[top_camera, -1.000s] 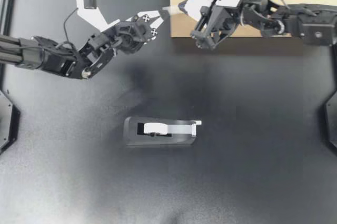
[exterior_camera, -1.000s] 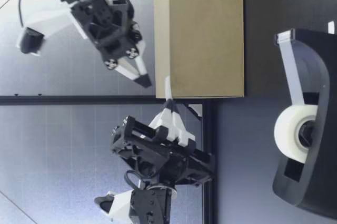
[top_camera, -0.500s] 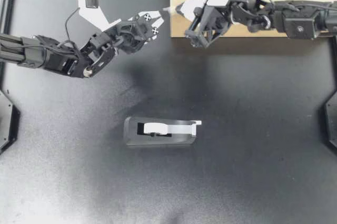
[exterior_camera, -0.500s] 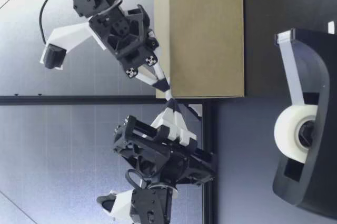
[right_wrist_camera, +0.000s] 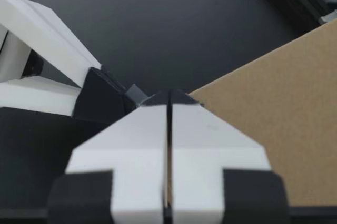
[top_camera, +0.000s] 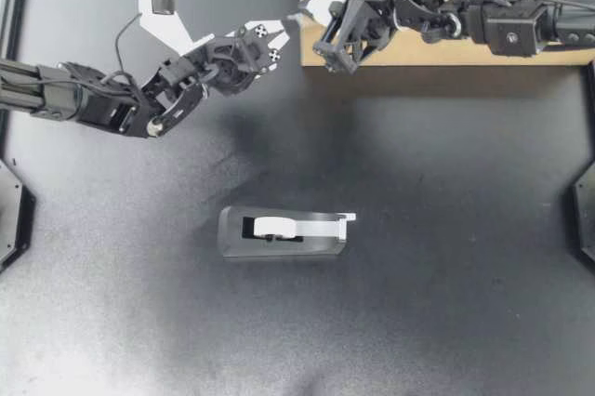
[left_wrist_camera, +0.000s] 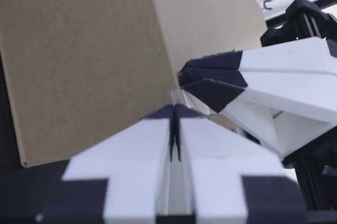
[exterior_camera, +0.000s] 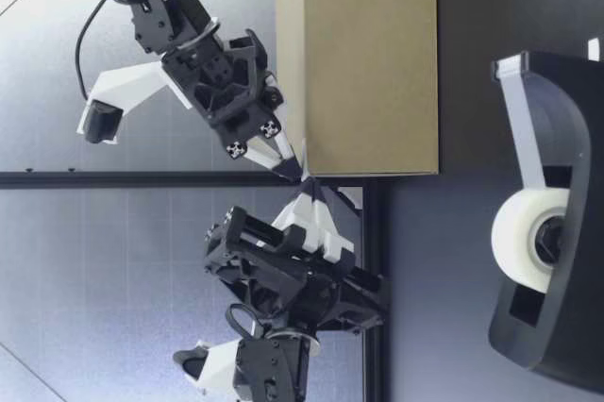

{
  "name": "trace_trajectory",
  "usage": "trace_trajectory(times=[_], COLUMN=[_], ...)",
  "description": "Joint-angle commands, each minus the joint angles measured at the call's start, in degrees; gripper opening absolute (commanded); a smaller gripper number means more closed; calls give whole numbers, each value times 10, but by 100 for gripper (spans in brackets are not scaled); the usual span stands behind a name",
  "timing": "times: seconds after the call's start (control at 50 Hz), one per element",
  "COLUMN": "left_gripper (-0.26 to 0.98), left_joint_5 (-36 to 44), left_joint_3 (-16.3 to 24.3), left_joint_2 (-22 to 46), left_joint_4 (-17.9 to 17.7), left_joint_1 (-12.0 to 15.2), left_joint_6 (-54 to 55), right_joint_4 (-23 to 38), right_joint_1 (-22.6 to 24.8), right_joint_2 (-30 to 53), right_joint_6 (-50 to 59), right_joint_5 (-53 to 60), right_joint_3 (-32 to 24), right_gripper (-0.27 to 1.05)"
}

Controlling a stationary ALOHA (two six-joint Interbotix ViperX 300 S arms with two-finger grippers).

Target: Cut a small piece of tape from the tape dispenser then place it on the cardboard box's edge.

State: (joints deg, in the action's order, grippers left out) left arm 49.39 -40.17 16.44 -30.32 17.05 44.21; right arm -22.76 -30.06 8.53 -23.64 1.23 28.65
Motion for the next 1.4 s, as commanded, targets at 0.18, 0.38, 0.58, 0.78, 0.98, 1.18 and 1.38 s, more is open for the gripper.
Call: trace_trajectory(times=[0.18, 0.38, 0.58, 0.78, 0.98, 1.18, 1.38], left_gripper=[13, 40, 35, 35, 34, 34, 34], left_joint_5=[2, 2, 2, 2, 2, 2, 2], left_joint_3=[4, -4, -21, -44, -85, -134, -159], left_joint_2=[-25, -33, -54, -110, -185, -257, -293], left_joint_4=[3, 3, 7, 34, 46, 47, 83], left_joint_1=[3, 3, -11, -50, -102, -154, -187], left_joint_6=[-19, -25, -45, -191, -376, -493, -513], right_joint_4=[2, 2, 0, 0, -11, -33, -34], right_joint_1=[-11, -11, -3, 47, 120, 189, 235], right_joint_2=[-6, -13, -44, -105, -167, -217, -246], right_joint_6=[-1, 0, 4, 6, 7, 8, 26], right_joint_5=[-4, -4, -1, -10, -22, -14, 7], right_joint_3=[-9, -10, -10, -5, 28, 67, 102], right_gripper=[-16, -16, -16, -16, -16, -16, -16])
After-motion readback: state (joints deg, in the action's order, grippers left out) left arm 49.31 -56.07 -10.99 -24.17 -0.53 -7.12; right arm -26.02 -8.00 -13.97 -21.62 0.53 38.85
